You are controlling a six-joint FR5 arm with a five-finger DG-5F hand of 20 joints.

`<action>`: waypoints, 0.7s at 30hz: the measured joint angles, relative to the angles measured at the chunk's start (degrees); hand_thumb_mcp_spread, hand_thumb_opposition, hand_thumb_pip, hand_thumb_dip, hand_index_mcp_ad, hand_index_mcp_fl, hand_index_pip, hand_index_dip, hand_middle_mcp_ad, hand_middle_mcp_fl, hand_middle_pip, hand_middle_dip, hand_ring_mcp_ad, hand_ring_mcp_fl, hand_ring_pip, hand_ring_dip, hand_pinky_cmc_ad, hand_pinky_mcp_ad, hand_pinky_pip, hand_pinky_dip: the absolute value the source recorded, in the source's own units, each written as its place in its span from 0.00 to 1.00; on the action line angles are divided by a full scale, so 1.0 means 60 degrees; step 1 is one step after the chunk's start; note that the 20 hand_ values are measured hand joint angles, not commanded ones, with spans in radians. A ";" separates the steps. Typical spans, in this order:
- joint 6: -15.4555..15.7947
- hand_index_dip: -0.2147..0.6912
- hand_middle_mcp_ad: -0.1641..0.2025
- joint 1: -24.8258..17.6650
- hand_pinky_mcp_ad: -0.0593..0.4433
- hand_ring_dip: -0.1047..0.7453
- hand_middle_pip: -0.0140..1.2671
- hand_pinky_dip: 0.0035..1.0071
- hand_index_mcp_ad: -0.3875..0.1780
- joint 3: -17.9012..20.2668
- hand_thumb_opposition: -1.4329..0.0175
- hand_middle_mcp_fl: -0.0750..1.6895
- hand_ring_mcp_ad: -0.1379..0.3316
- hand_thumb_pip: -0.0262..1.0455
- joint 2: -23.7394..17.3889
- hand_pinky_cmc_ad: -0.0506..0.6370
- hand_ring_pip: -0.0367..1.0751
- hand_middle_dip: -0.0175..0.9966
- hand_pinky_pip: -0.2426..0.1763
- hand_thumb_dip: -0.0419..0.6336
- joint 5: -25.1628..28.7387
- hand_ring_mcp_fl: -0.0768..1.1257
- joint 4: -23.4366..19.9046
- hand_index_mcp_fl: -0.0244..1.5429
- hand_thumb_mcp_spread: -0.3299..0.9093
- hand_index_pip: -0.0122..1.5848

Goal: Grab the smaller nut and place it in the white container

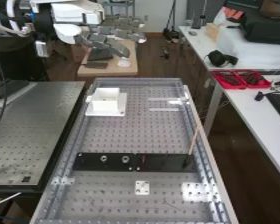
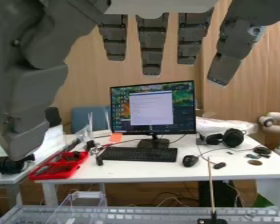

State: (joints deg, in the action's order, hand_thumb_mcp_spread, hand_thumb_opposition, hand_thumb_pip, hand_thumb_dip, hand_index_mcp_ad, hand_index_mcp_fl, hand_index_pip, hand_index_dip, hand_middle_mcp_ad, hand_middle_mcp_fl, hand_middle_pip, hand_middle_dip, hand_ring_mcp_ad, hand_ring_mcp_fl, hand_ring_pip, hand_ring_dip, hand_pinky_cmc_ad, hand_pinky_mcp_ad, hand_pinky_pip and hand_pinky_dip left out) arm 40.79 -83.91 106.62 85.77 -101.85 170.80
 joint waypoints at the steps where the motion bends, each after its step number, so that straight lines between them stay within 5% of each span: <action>1: 0.0011 0.25 0.67 -0.0027 0.77 0.24 0.11 0.52 0.53 0.0041 0.47 0.11 0.66 0.43 -0.0038 0.68 0.14 0.27 0.33 0.25 0.0040 0.06 -0.0005 0.05 0.46 0.09; 21: -0.0135 0.25 0.67 -0.0023 0.77 0.24 0.10 0.52 0.55 0.0438 0.47 0.11 0.66 0.43 -0.0462 0.68 0.14 0.27 0.33 0.26 0.0714 0.06 -0.0111 0.05 0.46 0.09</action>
State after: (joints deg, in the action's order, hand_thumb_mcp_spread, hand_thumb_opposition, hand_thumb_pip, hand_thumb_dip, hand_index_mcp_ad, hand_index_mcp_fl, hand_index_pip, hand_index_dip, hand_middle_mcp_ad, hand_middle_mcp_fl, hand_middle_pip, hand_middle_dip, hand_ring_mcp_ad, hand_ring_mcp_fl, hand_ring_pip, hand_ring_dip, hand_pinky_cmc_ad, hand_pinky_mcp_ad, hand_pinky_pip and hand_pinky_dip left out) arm 39.98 -84.05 109.25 83.00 -97.57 170.14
